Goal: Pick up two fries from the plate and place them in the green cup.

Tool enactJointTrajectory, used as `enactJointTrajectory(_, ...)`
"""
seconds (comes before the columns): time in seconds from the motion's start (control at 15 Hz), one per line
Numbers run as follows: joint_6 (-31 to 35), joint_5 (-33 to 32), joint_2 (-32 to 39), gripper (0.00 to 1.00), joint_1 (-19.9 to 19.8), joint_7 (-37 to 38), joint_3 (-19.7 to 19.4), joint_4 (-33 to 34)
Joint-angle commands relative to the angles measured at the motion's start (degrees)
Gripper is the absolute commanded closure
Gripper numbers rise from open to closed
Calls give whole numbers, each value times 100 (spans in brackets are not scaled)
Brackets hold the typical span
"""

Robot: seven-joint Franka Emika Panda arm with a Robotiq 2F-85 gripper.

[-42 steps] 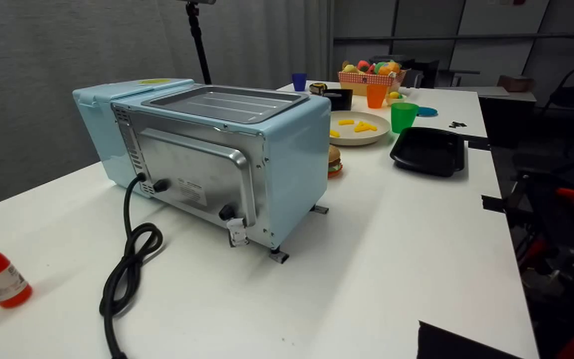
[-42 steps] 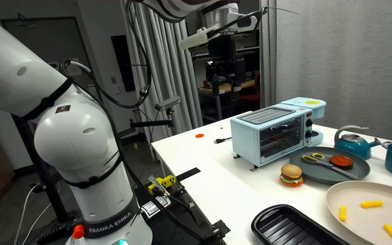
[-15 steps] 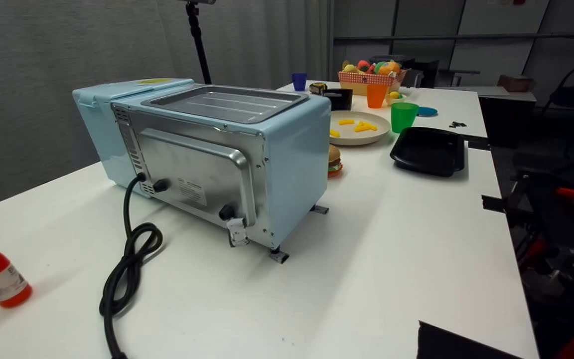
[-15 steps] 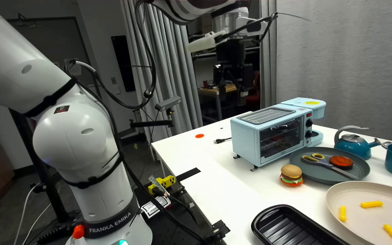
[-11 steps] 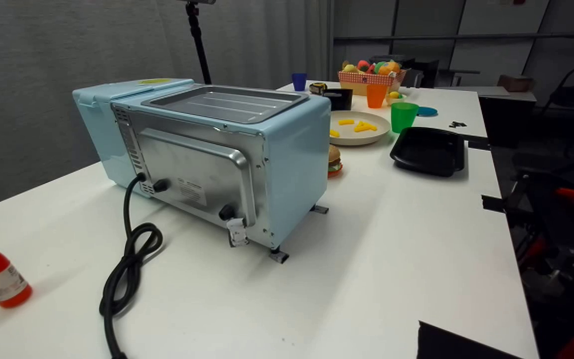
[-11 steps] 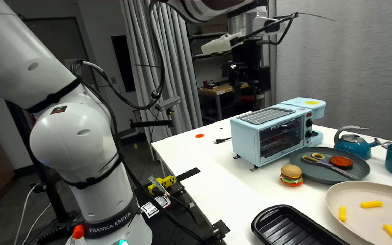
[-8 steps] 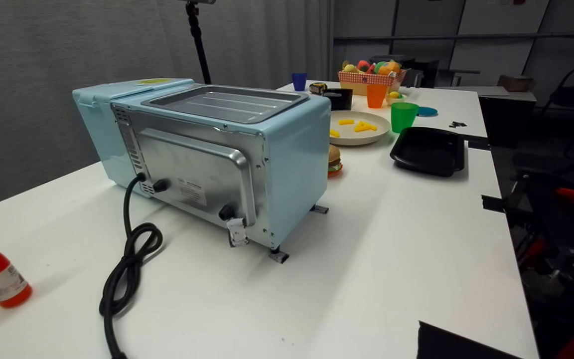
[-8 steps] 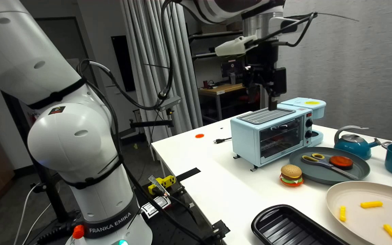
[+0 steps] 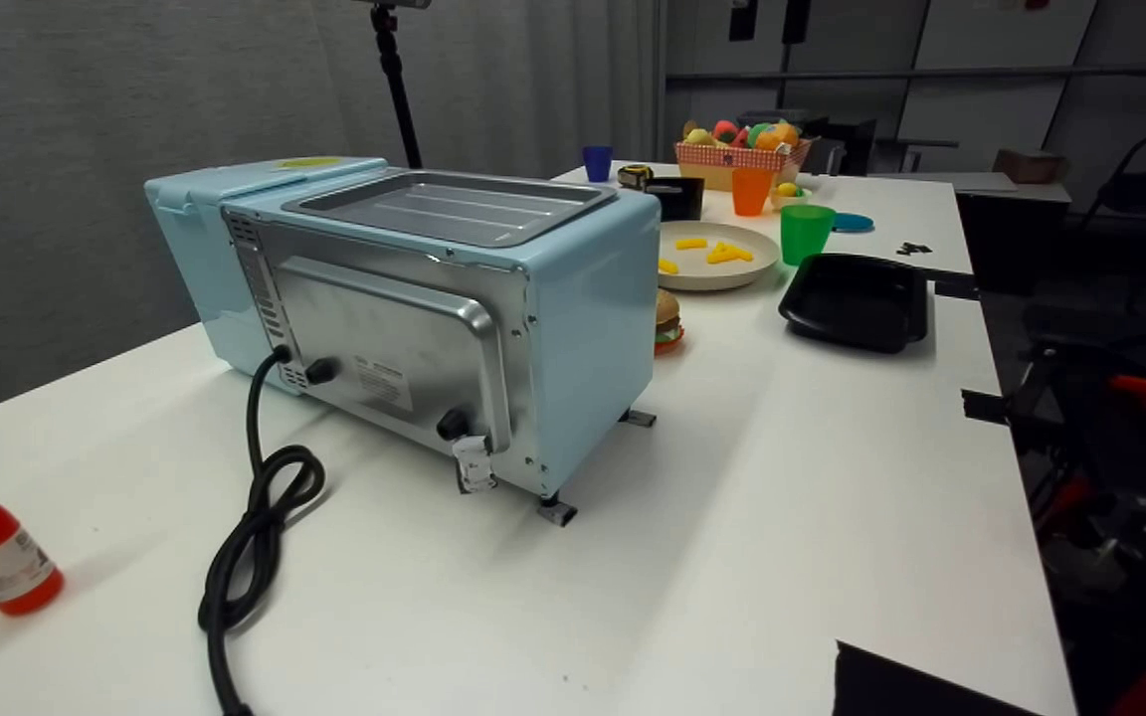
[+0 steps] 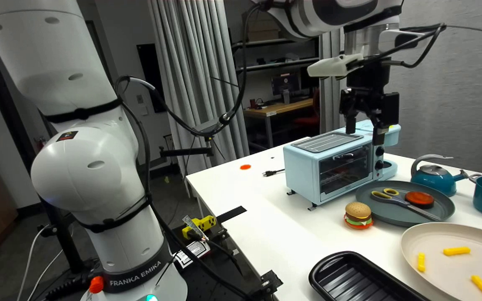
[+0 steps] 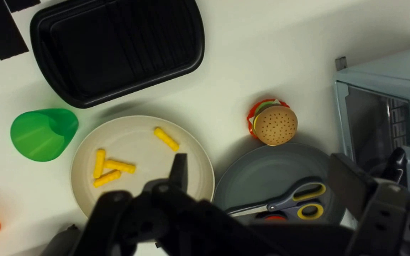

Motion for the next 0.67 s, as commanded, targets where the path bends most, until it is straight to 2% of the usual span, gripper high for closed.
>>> enactJointTrajectory(0.0,-18,-1,105,0,13,21,-19,105)
enactJointTrajectory(0.6,146,-70,346,0,13,132,-20,245)
